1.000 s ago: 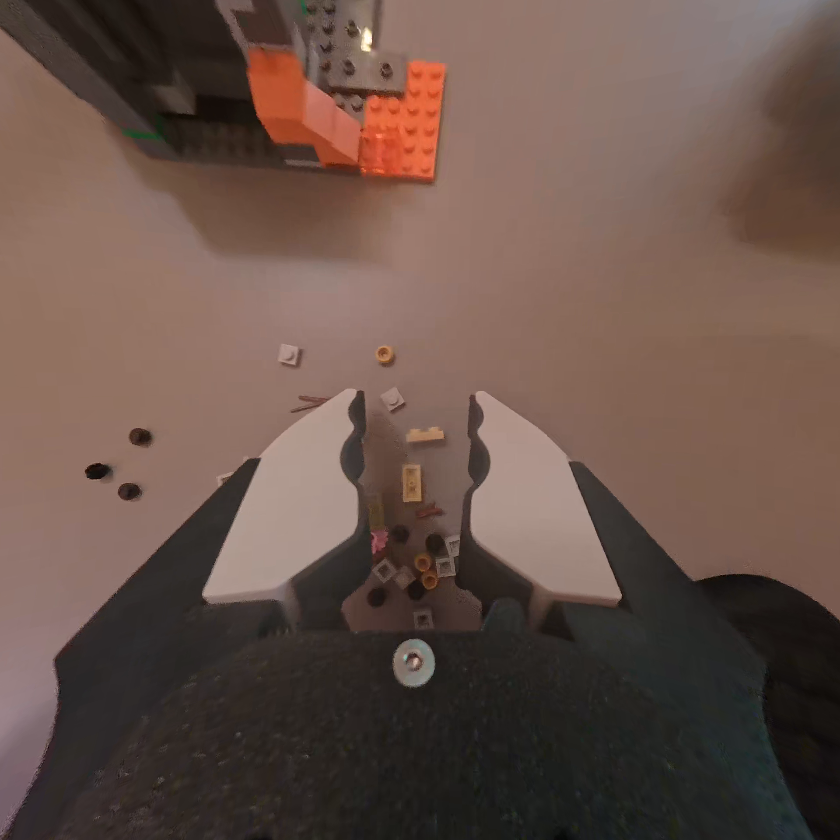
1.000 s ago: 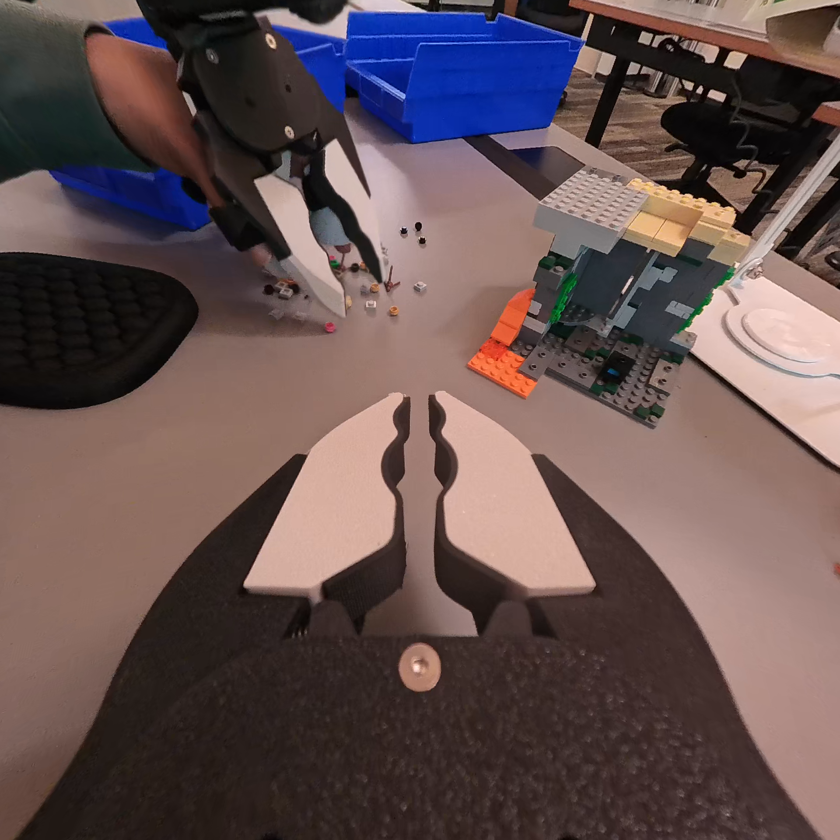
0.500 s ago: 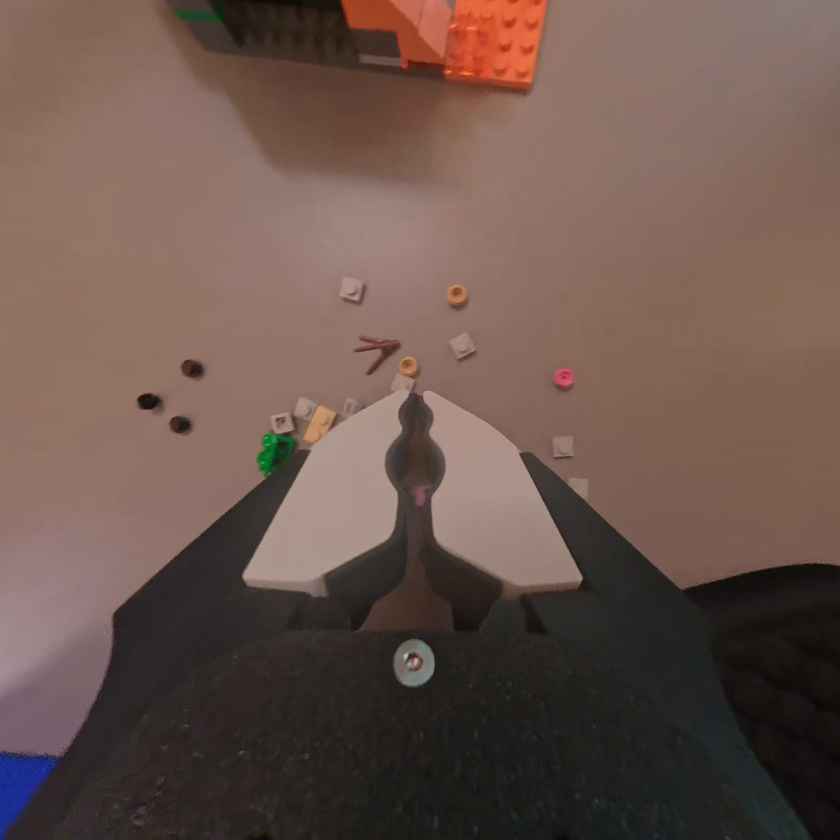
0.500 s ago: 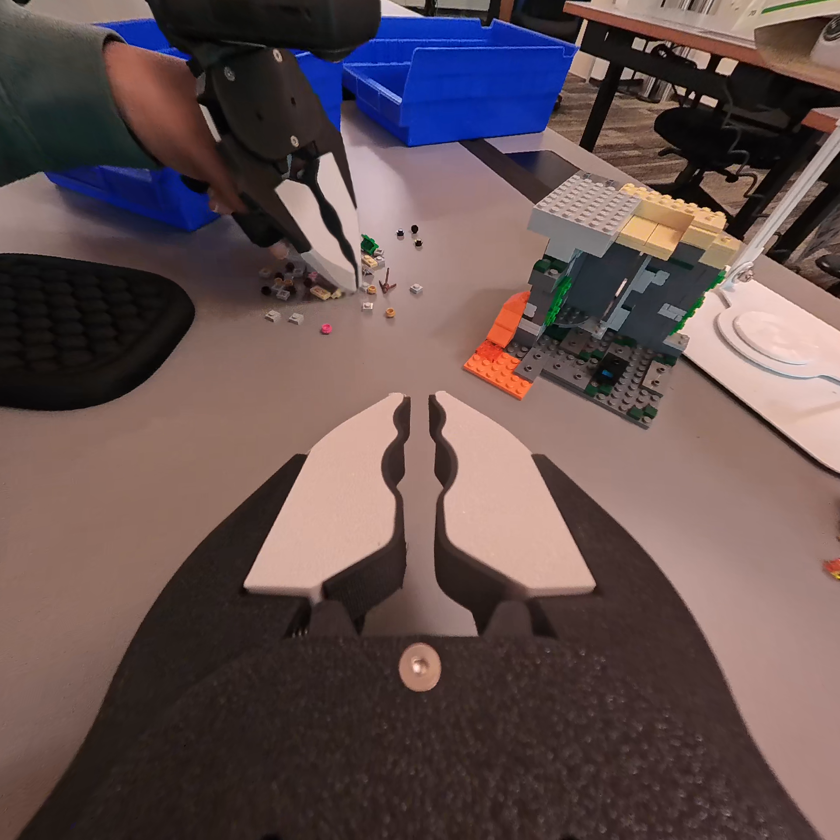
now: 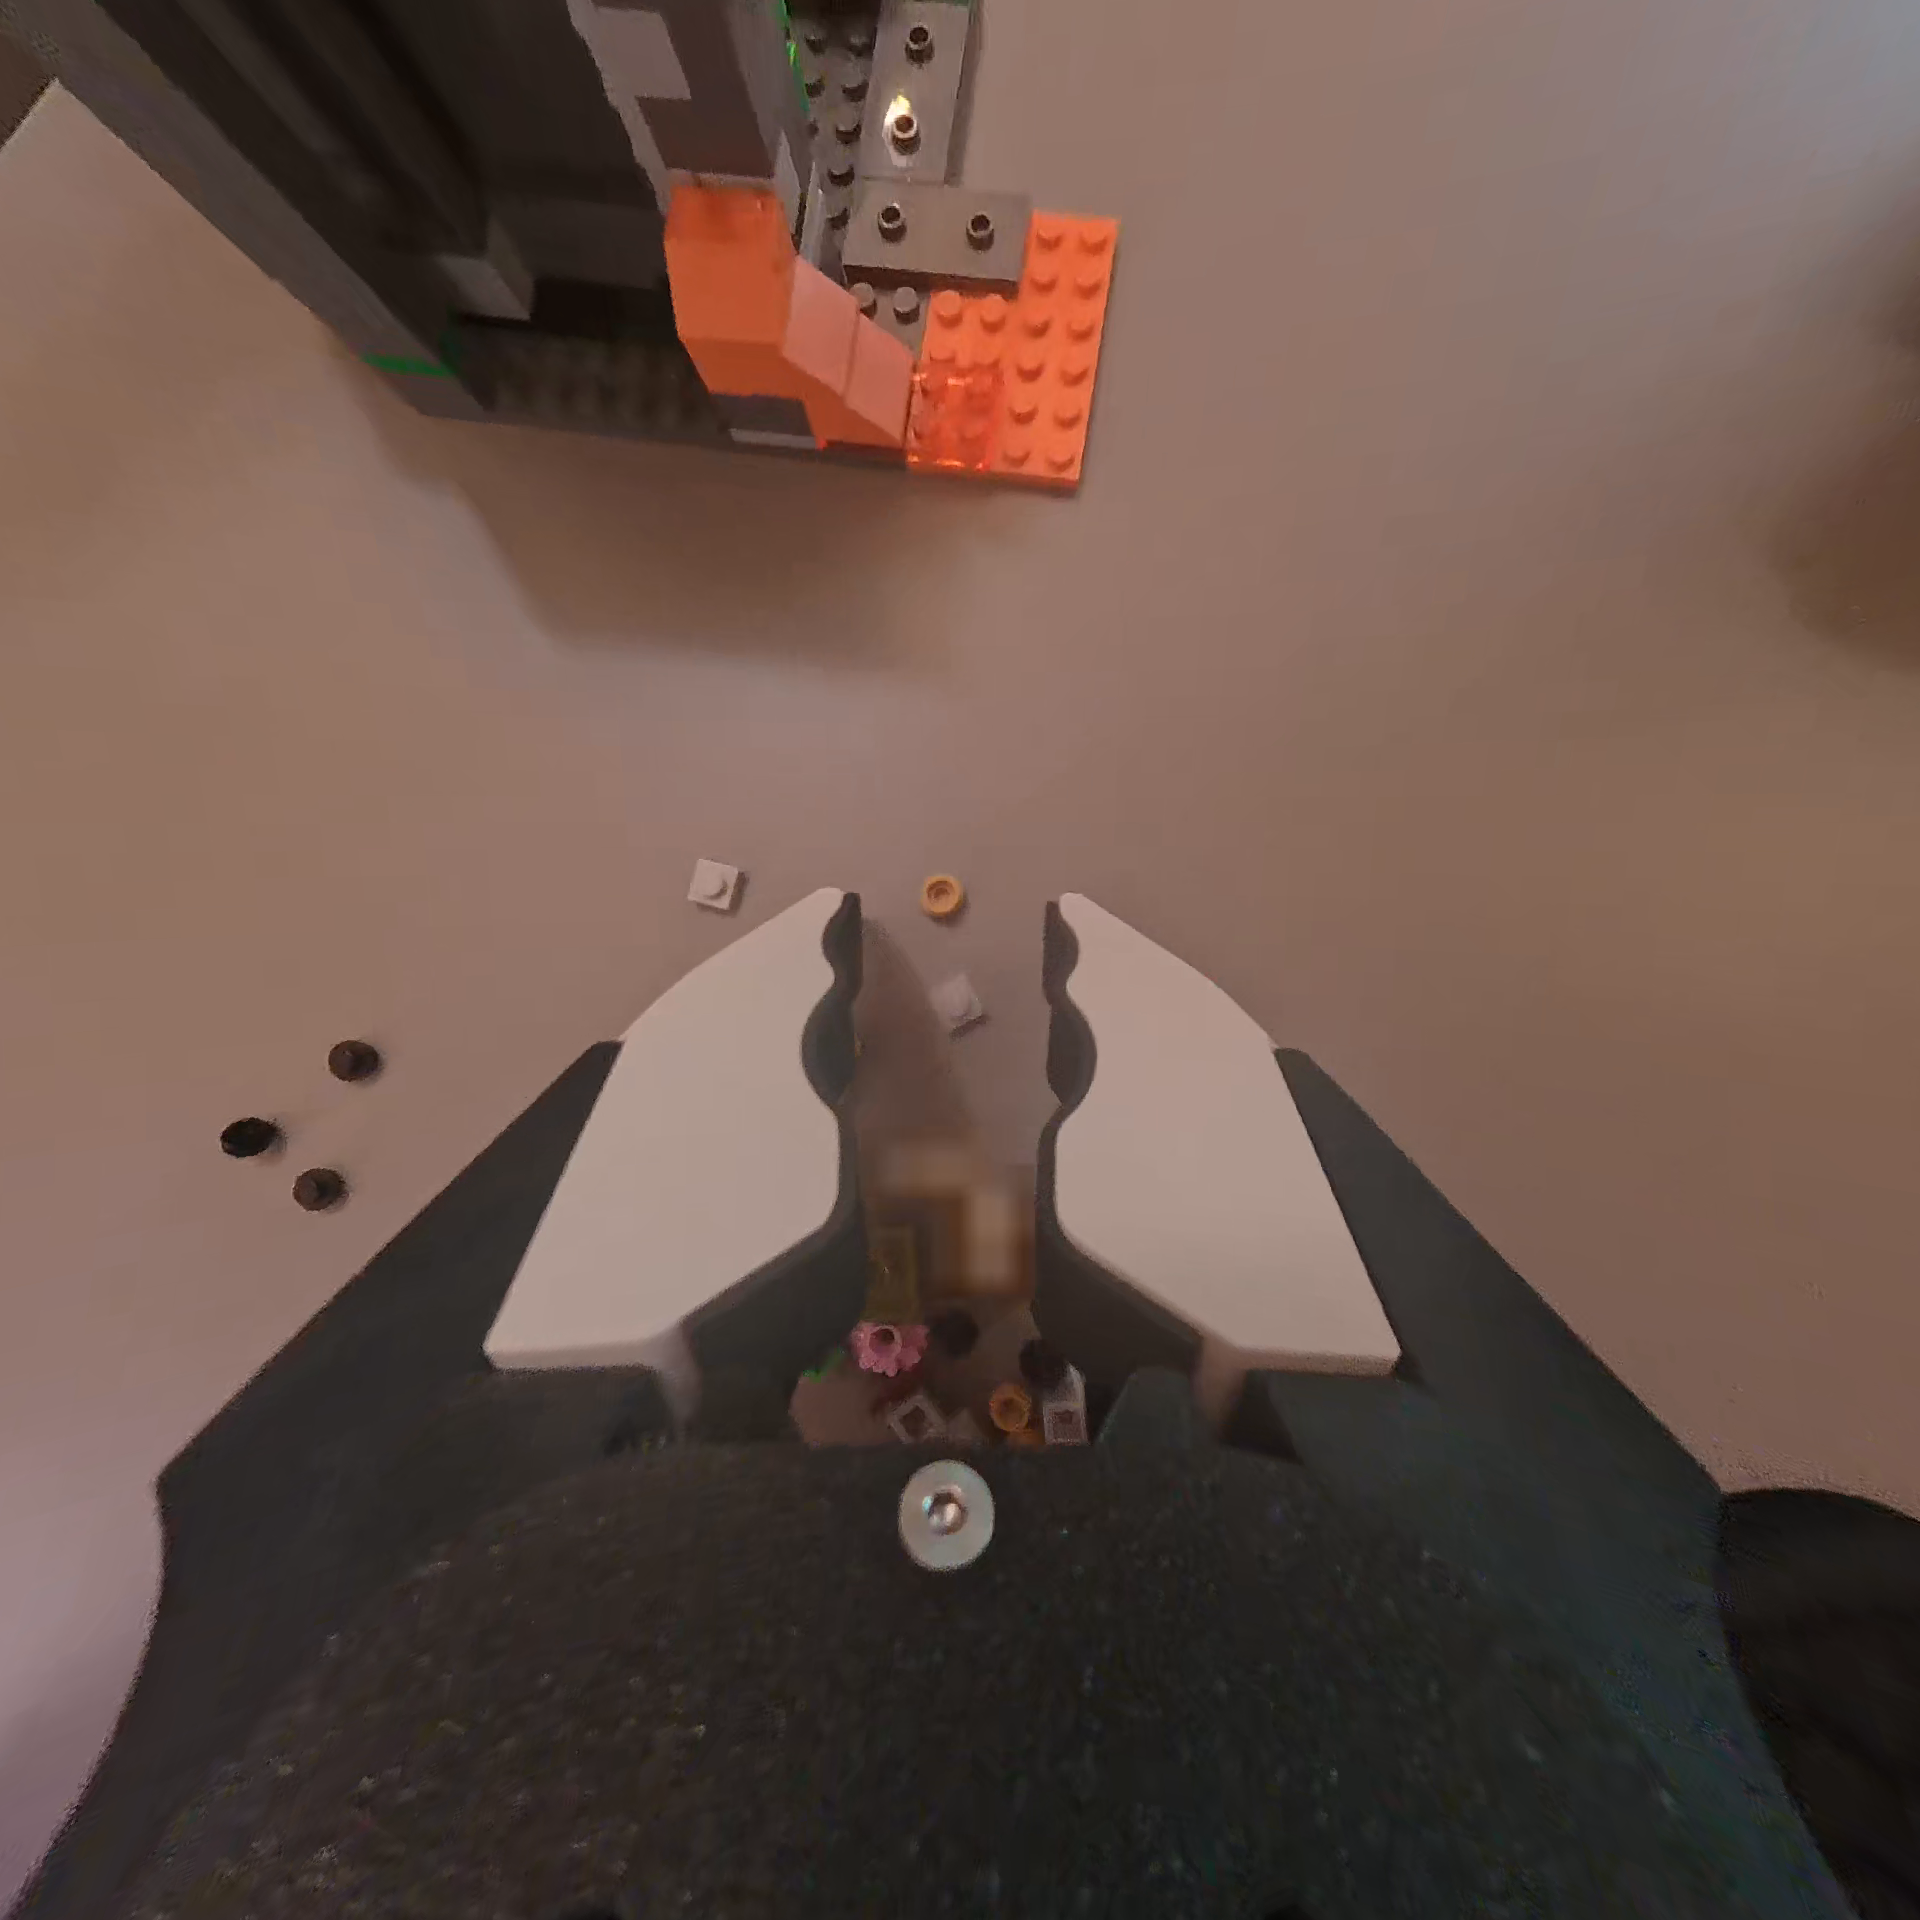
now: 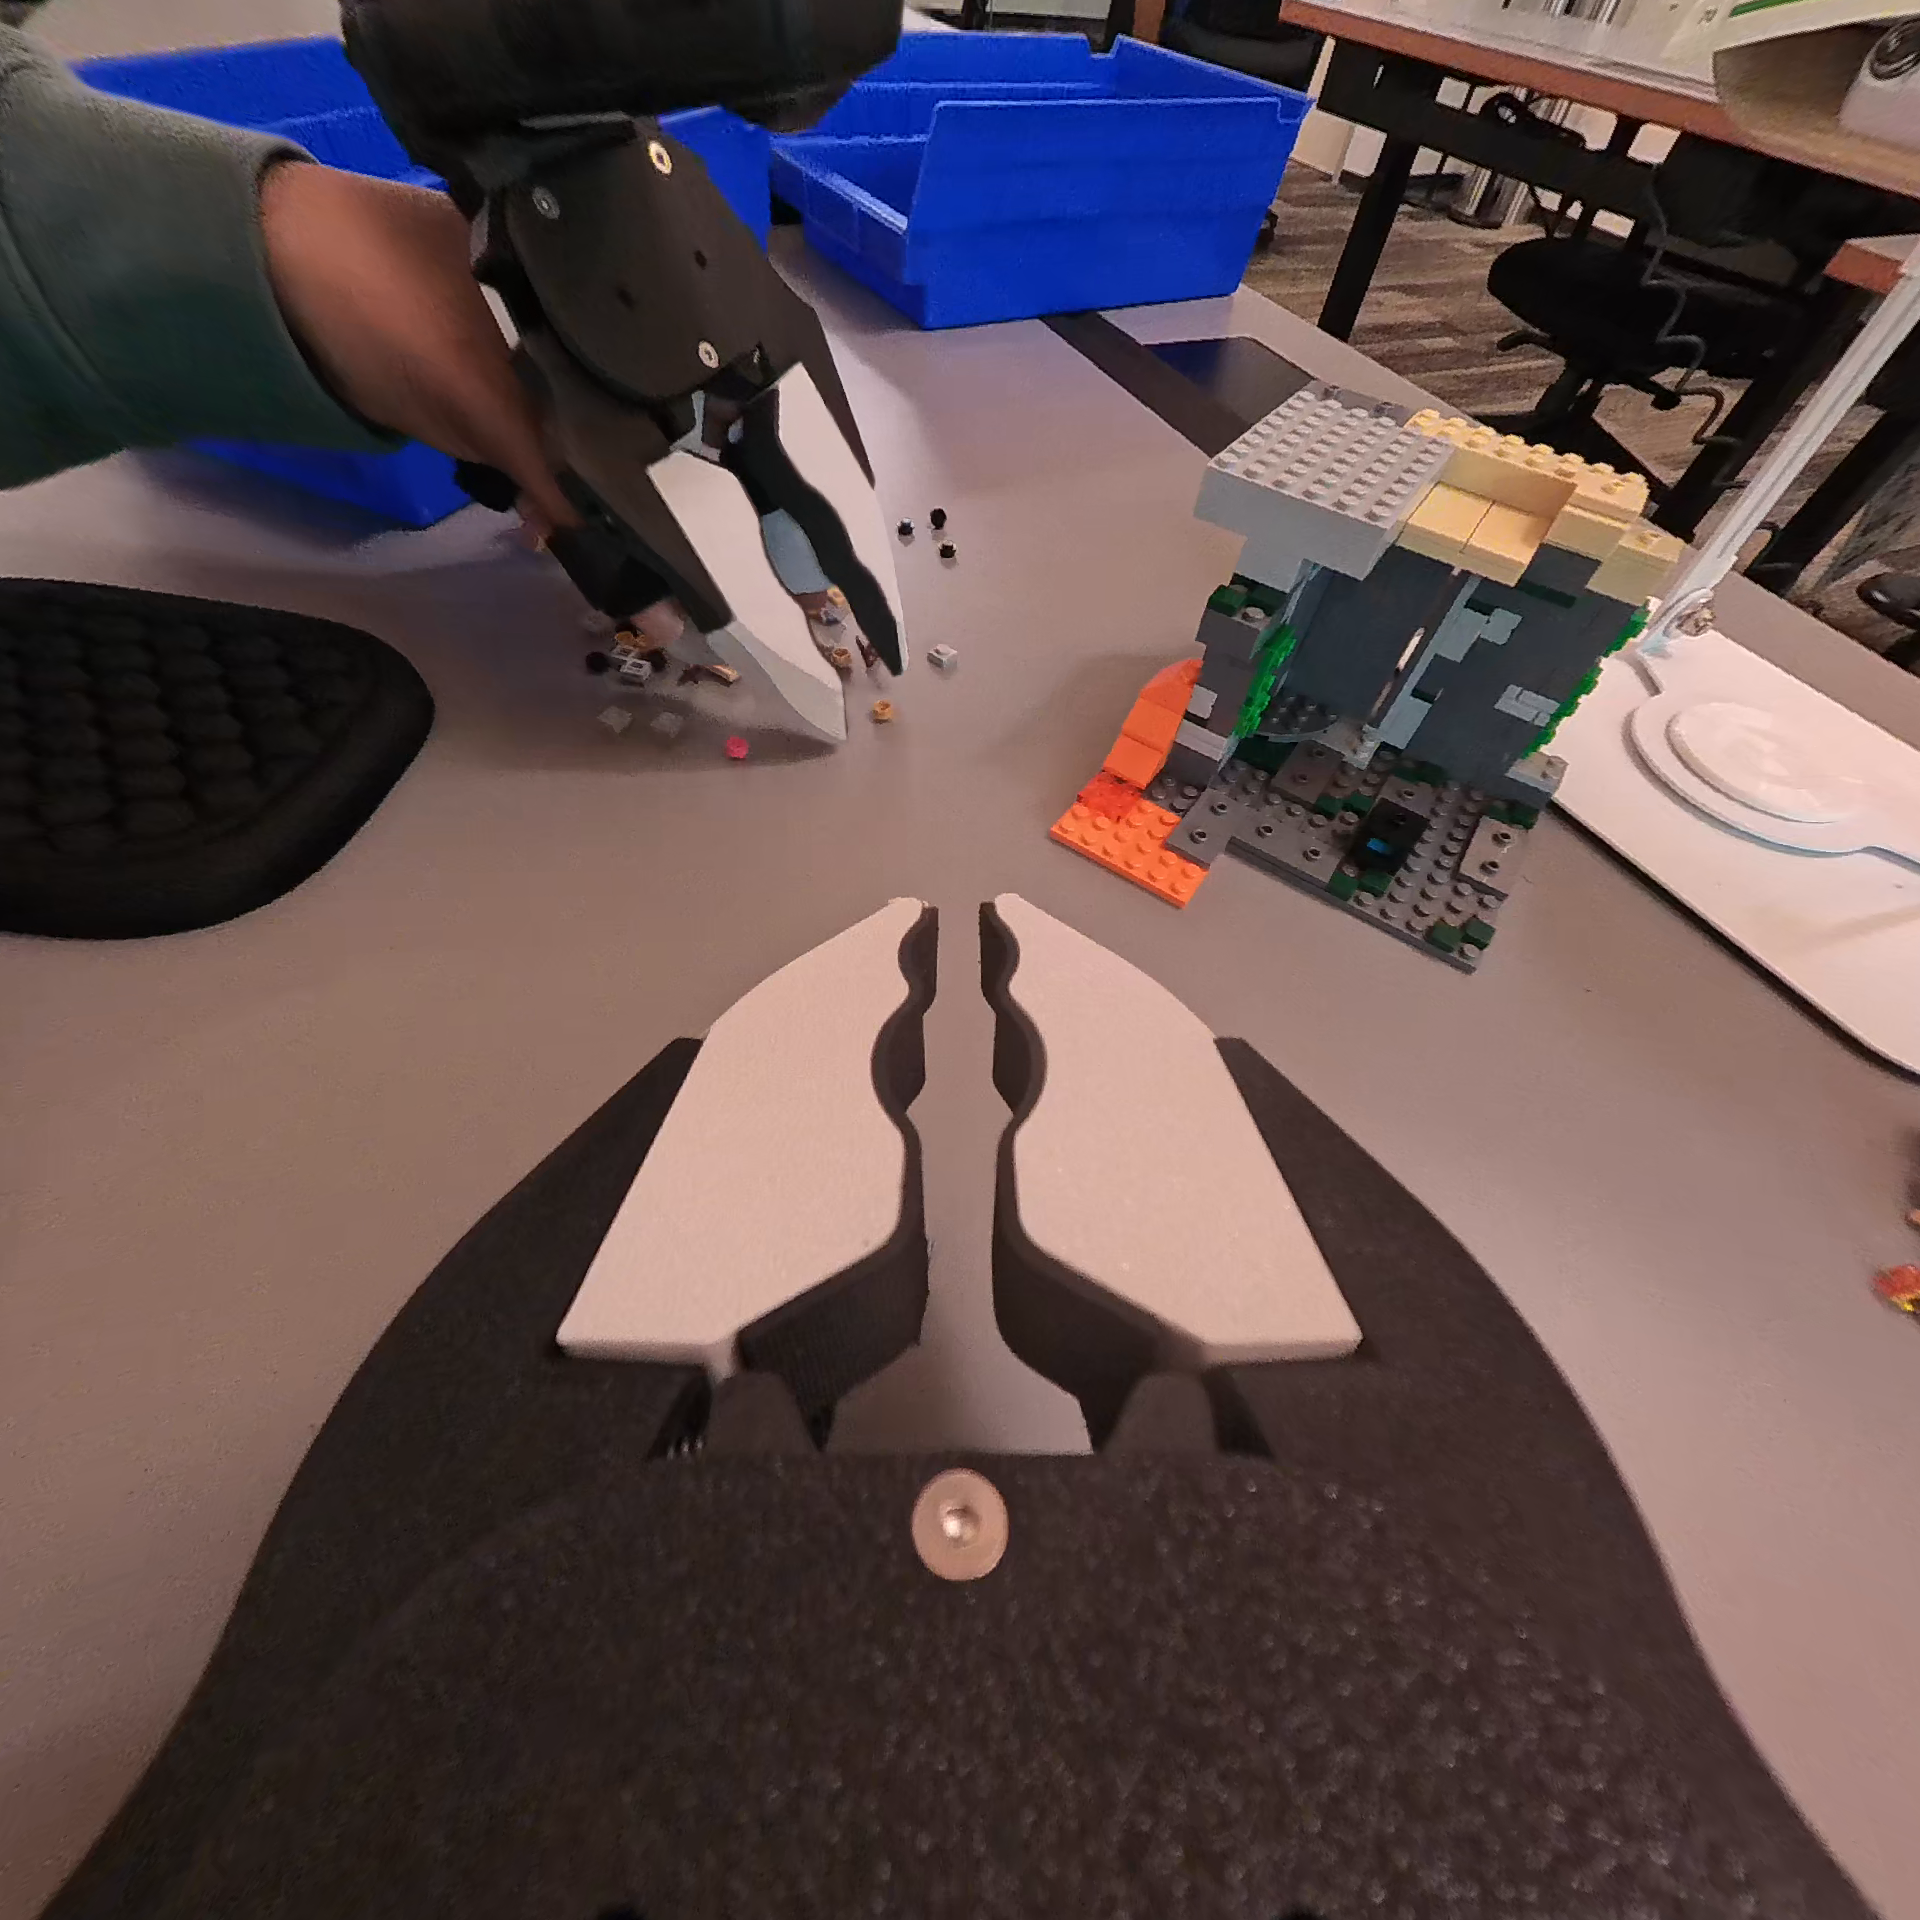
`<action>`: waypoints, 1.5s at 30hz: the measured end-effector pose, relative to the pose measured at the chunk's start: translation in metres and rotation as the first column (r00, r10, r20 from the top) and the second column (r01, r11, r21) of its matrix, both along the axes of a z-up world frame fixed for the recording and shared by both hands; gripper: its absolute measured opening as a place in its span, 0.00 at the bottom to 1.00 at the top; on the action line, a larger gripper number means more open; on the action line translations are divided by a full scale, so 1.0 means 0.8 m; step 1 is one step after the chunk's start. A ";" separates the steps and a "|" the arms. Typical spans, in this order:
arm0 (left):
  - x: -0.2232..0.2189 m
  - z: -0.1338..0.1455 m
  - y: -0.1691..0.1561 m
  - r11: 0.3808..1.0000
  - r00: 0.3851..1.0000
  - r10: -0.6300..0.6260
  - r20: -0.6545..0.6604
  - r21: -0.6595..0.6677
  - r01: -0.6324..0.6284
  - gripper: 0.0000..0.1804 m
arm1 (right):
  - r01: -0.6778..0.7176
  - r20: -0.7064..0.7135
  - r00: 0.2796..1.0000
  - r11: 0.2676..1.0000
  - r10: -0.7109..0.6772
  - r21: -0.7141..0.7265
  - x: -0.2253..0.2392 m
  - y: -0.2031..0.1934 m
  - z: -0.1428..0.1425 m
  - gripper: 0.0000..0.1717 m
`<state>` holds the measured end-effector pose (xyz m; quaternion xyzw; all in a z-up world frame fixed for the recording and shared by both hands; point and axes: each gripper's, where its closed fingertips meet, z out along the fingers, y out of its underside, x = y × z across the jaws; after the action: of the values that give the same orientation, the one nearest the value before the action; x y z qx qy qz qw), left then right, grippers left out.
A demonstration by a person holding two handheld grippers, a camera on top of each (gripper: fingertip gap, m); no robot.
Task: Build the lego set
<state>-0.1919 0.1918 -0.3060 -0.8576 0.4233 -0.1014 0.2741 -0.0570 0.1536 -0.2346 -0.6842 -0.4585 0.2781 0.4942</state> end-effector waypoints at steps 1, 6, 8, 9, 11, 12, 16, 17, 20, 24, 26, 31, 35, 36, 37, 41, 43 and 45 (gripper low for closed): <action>0.000 -0.002 0.001 1.000 1.000 -0.002 -0.002 -0.003 0.002 0.17 | 0.002 0.000 1.000 1.000 -0.002 0.000 0.000 0.000 0.000 0.04; -0.010 -0.003 0.008 1.000 1.000 0.014 0.003 -0.004 -0.014 0.08 | 0.003 -0.003 1.000 1.000 -0.003 -0.007 0.001 0.002 -0.001 0.04; -0.016 -0.003 0.010 1.000 1.000 0.025 0.003 -0.009 -0.024 0.05 | 0.003 -0.004 1.000 1.000 -0.003 -0.008 0.001 0.002 -0.001 0.04; -0.020 -0.003 0.011 0.999 0.999 0.035 -0.001 -0.008 -0.035 0.04 | 0.003 -0.004 1.000 1.000 -0.003 -0.009 0.001 0.002 -0.001 0.04; -0.030 -0.004 0.015 0.998 0.998 0.060 -0.009 -0.010 -0.060 0.01 | 0.002 -0.005 1.000 1.000 -0.002 -0.012 0.001 0.002 -0.002 0.04; -0.035 -0.004 0.017 0.997 0.997 0.080 -0.015 -0.008 -0.081 0.00 | 0.002 -0.005 1.000 1.000 -0.002 -0.014 0.001 0.002 -0.002 0.04; -0.055 0.003 0.027 0.988 0.987 0.156 -0.025 0.025 -0.155 0.02 | 0.001 -0.004 1.000 1.000 -0.001 -0.013 0.001 0.002 -0.002 0.04; -0.056 0.008 0.029 0.986 0.986 0.165 -0.016 0.035 -0.165 0.03 | 0.000 -0.004 1.000 1.000 0.000 -0.013 0.001 0.002 -0.002 0.04; -0.050 0.022 0.030 0.986 0.987 0.159 0.021 0.053 -0.160 0.11 | -0.003 -0.005 1.000 1.000 0.003 -0.015 0.000 0.001 -0.002 0.04; -0.029 0.034 0.024 0.989 0.991 0.122 0.060 0.074 -0.127 0.19 | -0.005 -0.004 1.000 1.000 0.005 -0.016 -0.001 0.001 -0.003 0.04; -0.016 0.036 0.019 0.991 0.991 0.106 0.081 0.075 -0.112 0.22 | -0.005 -0.004 1.000 1.000 0.005 -0.016 -0.001 0.001 -0.003 0.04; 0.003 0.027 0.016 0.986 0.984 0.132 0.119 0.084 -0.142 0.29 | -0.005 -0.005 1.000 1.000 0.005 -0.016 0.000 0.001 -0.003 0.04; 0.005 0.016 0.014 0.984 0.981 0.145 0.125 0.082 -0.156 0.28 | -0.008 -0.003 1.000 1.000 0.008 -0.014 -0.001 0.001 -0.003 0.04; 0.005 0.015 0.013 0.984 0.980 0.149 0.130 0.081 -0.160 0.28 | -0.007 -0.002 1.000 1.000 0.007 -0.013 -0.001 0.001 -0.003 0.04; 0.006 0.014 0.010 0.984 0.980 0.149 0.135 0.075 -0.159 0.28 | -0.006 -0.001 1.000 1.000 0.006 -0.013 0.000 0.001 -0.003 0.04; 0.005 0.015 -0.005 0.988 0.981 0.133 0.142 0.065 -0.143 0.27 | -0.002 -0.006 1.000 1.000 0.002 -0.013 0.001 0.002 -0.002 0.04; 0.002 0.016 -0.017 0.990 0.983 0.123 0.139 0.058 -0.132 0.27 | -0.005 -0.005 1.000 1.000 0.005 -0.013 0.000 0.001 -0.002 0.04; -0.001 0.014 -0.030 0.992 0.986 0.110 0.124 0.051 -0.117 0.26 | -0.009 -0.003 1.000 1.000 0.009 -0.013 -0.001 0.000 -0.002 0.04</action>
<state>-0.1931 0.1677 -0.2945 -0.8642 0.3592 -0.1251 0.3293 -0.0577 0.1537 -0.2365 -0.6849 -0.4592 0.2841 0.4893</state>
